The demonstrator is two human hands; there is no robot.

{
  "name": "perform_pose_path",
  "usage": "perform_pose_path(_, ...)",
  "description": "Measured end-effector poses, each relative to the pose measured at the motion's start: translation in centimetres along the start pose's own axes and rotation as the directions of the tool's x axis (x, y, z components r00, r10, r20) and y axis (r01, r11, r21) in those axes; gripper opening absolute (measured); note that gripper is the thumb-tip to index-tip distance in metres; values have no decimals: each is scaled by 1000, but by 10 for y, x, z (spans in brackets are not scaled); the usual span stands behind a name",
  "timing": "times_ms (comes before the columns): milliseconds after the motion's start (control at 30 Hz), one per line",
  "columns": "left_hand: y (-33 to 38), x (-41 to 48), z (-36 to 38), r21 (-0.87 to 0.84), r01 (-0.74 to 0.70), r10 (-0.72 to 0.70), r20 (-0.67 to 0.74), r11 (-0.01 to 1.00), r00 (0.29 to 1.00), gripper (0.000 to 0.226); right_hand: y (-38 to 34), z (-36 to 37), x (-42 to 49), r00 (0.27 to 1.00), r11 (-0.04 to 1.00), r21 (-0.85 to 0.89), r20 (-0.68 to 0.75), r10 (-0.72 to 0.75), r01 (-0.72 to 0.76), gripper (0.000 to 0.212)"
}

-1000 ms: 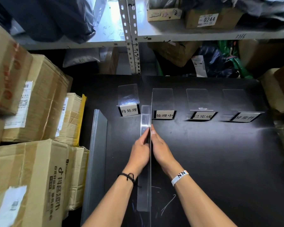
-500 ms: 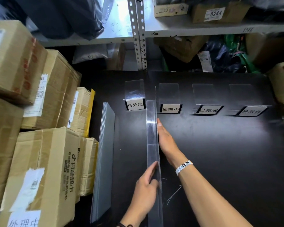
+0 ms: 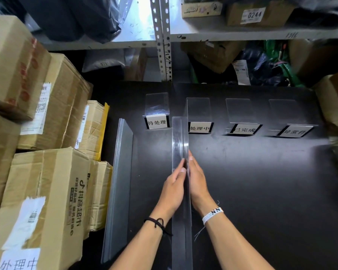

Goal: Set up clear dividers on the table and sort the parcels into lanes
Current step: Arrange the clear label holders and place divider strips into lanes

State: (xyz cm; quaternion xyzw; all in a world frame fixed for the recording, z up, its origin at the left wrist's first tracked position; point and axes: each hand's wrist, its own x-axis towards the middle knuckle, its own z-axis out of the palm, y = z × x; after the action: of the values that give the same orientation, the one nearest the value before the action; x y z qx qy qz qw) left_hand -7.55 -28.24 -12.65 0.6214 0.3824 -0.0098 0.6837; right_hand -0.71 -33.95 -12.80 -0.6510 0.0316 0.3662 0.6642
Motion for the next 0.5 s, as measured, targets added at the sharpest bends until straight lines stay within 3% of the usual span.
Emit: perform_pose_path(500,9,3,-8,19,36,-37,38,999,999,44,9,5,7,999,999,6,-10,-35,35,44)
